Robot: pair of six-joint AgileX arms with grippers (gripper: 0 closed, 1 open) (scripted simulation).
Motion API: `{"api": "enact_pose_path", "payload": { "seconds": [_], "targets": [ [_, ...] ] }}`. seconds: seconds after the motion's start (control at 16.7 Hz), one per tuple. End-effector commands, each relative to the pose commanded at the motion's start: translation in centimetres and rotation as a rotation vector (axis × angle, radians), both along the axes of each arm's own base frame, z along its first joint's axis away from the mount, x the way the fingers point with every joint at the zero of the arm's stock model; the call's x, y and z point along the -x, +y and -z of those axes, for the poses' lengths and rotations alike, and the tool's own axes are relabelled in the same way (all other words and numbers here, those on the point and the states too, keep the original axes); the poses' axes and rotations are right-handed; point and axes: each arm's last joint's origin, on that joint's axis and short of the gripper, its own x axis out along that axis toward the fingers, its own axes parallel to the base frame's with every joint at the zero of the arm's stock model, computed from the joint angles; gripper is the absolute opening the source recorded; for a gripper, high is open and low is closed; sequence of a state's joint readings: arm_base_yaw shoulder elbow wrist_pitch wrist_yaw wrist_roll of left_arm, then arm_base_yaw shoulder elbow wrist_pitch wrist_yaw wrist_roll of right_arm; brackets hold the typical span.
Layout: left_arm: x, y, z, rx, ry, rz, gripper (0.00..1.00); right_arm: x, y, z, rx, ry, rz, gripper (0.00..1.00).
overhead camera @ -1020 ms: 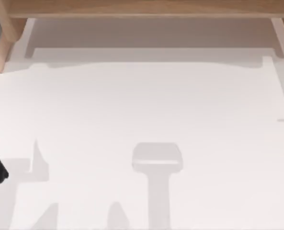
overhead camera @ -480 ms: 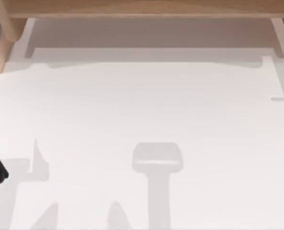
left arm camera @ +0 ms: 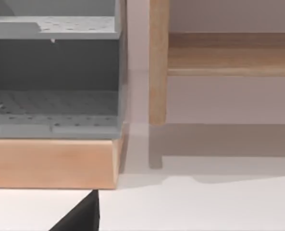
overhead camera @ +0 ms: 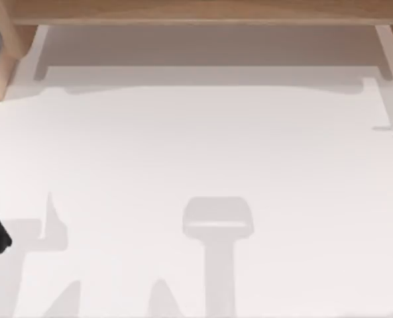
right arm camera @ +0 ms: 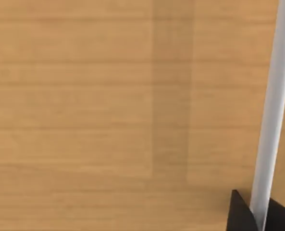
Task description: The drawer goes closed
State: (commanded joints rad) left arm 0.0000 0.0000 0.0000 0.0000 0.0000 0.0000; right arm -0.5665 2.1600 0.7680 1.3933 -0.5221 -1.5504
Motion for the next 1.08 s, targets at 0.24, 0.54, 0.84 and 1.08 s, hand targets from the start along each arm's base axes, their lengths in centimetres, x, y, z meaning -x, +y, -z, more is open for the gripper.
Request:
{"api": "enact_pose_path", "payload": {
  "seconds": [0.24,0.54,0.84,1.08],
  "targets": [
    [0.0,0.0,0.0,0.000,0.000,0.000,1.00,-3.5,-0.1,-0.1,0.003,-0.007,-0.002,0.00],
    [0.0,0.0,0.0,0.000,0.000,0.000,1.00,-5.3,0.0,0.0,0.000,0.000,-0.001,0.00],
    [0.0,0.0,0.0,0.000,0.000,0.000,1.00,-6.0,-0.2,-0.1,-0.001,-0.001,0.002,0.00],
    [0.0,0.0,0.0,0.000,0.000,0.000,1.00,-9.3,-0.3,-0.1,-0.001,-0.003,0.000,0.00]
  ]
}}
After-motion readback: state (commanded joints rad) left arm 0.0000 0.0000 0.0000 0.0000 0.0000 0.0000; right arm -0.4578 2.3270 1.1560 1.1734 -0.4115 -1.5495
